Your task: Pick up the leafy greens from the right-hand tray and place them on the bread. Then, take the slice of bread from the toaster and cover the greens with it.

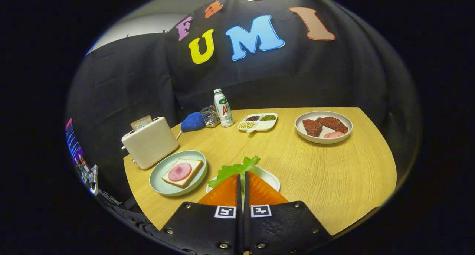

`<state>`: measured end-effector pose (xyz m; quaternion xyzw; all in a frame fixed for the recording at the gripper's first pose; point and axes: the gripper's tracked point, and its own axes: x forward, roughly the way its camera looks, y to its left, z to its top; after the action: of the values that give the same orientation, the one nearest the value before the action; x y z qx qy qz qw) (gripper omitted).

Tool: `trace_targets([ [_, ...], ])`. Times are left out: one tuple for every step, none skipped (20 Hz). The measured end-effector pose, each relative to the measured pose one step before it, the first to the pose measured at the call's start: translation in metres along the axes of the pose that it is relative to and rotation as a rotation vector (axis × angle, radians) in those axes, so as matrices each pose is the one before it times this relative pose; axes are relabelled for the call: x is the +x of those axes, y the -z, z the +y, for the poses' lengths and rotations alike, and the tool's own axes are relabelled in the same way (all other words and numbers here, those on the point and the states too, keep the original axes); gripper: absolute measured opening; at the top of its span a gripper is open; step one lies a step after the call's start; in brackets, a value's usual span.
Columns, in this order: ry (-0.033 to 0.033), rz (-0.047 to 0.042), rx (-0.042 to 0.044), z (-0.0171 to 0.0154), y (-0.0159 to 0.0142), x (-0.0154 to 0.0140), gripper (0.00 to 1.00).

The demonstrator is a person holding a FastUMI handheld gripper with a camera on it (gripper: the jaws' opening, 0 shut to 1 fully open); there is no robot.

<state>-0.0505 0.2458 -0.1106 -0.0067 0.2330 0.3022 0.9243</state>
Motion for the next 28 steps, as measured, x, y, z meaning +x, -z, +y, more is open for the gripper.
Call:
trace_targets([
  [-0.0022, -0.00456, -0.00186, 0.00264, -0.00281, -0.00093, 0.0],
  [-0.00189, -0.00594, -0.00574, 0.0015, -0.00556, -0.00082, 0.0],
  [0.00006, -0.00854, -0.00854, 0.00195, -0.0044, -0.00053, 0.0],
  [-0.00437, -0.00432, -0.01048, 0.00302, -0.00455, -0.00123, 0.0],
  [-0.0037, -0.00858, -0.0075, 0.00342, -0.00413, -0.00014, 0.0],
  [-0.00355, -0.00529, -0.00244, 0.0028, -0.00388, -0.00005, 0.0],
  [-0.00616, -0.00342, -0.0008, 0.00309, -0.00211, -0.0004, 0.0],
  [-0.00492, -0.00682, -0.00138, 0.00285, -0.00306, -0.00056, 0.0],
  [-0.00171, -0.00523, -0.00335, 0.00259, -0.0035, -0.00079, 0.0],
  [-0.01013, -0.00615, -0.00157, 0.00442, -0.00321, 0.0, 0.0],
  [-0.00875, -0.00569, -0.00195, 0.00514, -0.0025, 0.00038, 0.0],
  [-0.00688, -0.00594, -0.00783, 0.00465, -0.00423, -0.00024, 0.0],
  [-0.00706, -0.00333, -0.01048, 0.0048, -0.00251, -0.00009, 0.0],
  [-0.00787, -0.00651, -0.00466, 0.00534, -0.00426, -0.00006, 0.0],
  [-0.01461, -0.00292, -0.00419, 0.00741, -0.00159, 0.00059, 0.0],
  [-0.01321, -0.00503, -0.00362, 0.00697, -0.00206, 0.00009, 0.0],
  [-0.01803, -0.00221, -0.00266, 0.00856, -0.00224, 0.00109, 0.0],
  [-0.01571, -0.00069, -0.00418, 0.00807, -0.00191, 0.00057, 0.0],
  [-0.01371, -0.00077, -0.00757, 0.00778, -0.00126, 0.00125, 0.0],
  [-0.01572, -0.00081, -0.00826, 0.00775, -0.00138, 0.0014, 0.0],
  [-0.02033, -0.00013, -0.00393, 0.01034, 0.00012, 0.0017, 0.0],
  [-0.02562, 0.00252, -0.00072, 0.00931, 0.00065, 0.00116, 0.0],
  [-0.01459, 0.00012, -0.00028, 0.0072, 0.00035, 0.00259, 0.0],
  [-0.01038, 0.00021, -0.0044, 0.00434, -0.00028, 0.00264, 0.0],
  [-0.01401, -0.00063, -0.00278, 0.00662, -0.00003, 0.00304, 0.0],
  [-0.02098, 0.00228, 0.00053, 0.0077, -0.00024, 0.00185, 0.0],
  [-0.01978, 0.00574, 0.00147, 0.00696, 0.00143, 0.00413, 0.0],
  [-0.01202, 0.00398, 0.00166, 0.00493, 0.00053, 0.00406, 0.0],
])
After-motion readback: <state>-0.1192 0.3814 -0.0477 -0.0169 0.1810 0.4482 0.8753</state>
